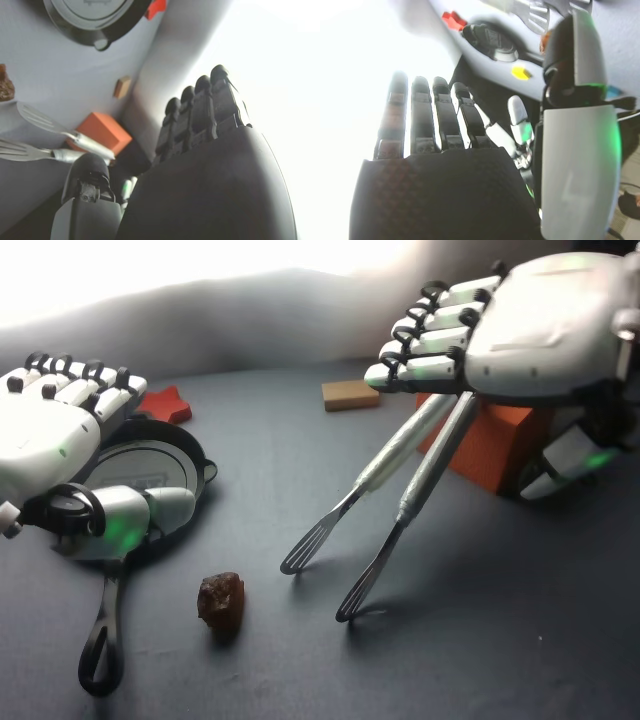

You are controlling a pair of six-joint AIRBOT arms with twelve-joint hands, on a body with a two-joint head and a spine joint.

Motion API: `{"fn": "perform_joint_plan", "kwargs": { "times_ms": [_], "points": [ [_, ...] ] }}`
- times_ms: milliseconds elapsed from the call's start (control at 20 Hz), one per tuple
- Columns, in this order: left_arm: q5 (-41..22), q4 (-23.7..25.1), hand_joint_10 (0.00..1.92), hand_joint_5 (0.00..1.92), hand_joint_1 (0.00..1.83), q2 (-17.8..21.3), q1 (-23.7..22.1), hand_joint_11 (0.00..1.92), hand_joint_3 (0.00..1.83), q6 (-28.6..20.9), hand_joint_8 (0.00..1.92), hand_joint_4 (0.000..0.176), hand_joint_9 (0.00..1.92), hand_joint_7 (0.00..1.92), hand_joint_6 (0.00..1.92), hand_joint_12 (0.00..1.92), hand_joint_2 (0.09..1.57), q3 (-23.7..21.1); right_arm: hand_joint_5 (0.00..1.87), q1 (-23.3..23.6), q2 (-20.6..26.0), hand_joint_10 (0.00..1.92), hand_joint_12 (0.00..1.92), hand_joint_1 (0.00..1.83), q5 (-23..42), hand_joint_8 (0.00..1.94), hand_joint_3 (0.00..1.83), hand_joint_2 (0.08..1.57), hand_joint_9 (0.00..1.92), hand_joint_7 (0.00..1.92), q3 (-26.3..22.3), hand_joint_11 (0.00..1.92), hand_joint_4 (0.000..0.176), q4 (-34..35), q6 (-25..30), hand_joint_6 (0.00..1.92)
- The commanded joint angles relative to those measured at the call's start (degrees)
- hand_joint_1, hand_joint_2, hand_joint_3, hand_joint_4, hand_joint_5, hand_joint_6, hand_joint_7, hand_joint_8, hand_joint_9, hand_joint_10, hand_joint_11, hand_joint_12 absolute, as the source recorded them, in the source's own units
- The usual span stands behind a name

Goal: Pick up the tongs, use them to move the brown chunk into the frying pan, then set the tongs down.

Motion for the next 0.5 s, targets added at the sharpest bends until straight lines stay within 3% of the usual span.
{"fn": "perform_joint_plan", "kwargs": {
  "times_ms": [0, 50, 100, 250, 350, 450],
  "points": [
    [-7.2, 2.6, 0.00, 0.00, 0.00, 0.6, -0.6, 0.00, 0.00, 0.3, 0.01, 0.000, 0.00, 0.02, 0.00, 0.00, 1.21, -0.1, 0.00, 1.0, -0.3, 0.00, 0.07, 0.99, 3.0, 0.00, 0.00, 0.85, 0.02, 0.02, 0.7, 0.00, 0.000, 0.2, 0.2, 0.00],
    [-9.0, 1.0, 0.00, 0.01, 0.00, 0.6, -0.6, 0.00, 0.00, 0.5, 0.01, 0.000, 0.00, 0.03, 0.00, 0.00, 1.22, -0.5, 0.00, 1.1, -2.2, 0.00, 0.05, 0.99, 2.2, 0.00, 0.00, 0.85, 0.01, 0.01, 2.6, 0.00, 0.000, 0.2, 0.6, 0.00],
    [-10.4, 0.7, 0.00, 0.01, 0.00, 0.6, -0.6, 0.00, 0.00, 0.6, 0.01, 0.000, 0.00, 0.03, 0.01, 0.00, 1.22, -1.0, 0.00, 1.3, -5.3, 0.00, 0.04, 0.99, -0.1, 0.00, 0.00, 0.85, 0.01, 0.01, 4.8, 0.00, 0.000, -4.9, 3.8, 0.00],
    [-11.0, 1.4, 0.00, 0.00, 0.00, 0.5, -0.7, 0.00, 0.00, 0.1, 0.00, 0.000, 0.00, 0.02, 0.00, 0.00, 1.21, -1.0, 0.00, 1.2, -7.8, 0.01, 0.07, 0.97, -2.3, 0.00, 0.01, 0.88, 0.02, 0.02, 5.7, 0.00, 0.000, -13.2, 9.7, 0.00],
    [-13.3, 3.3, 0.00, 0.00, 0.00, 0.1, 0.0, 0.00, 0.00, -1.7, 0.00, 0.000, 0.00, 0.01, 0.00, 0.00, 1.22, -1.1, 0.00, 0.9, -9.7, 0.00, 0.05, 1.00, -2.6, 0.00, 0.01, 0.90, 0.01, 0.01, 6.9, 0.00, 0.000, -13.8, 9.8, 0.00],
    [-12.6, -0.8, 0.00, 0.00, 0.00, 0.1, -0.7, 0.00, 0.00, -1.1, 0.00, 0.000, 0.00, 0.00, 0.00, 0.00, 1.22, -1.5, 0.00, 0.5, -11.7, 0.00, 0.00, 1.08, -2.3, 0.00, 0.03, 0.95, 0.00, 0.00, 8.2, 0.00, 0.000, -14.7, 9.8, 0.00]
  ]
}}
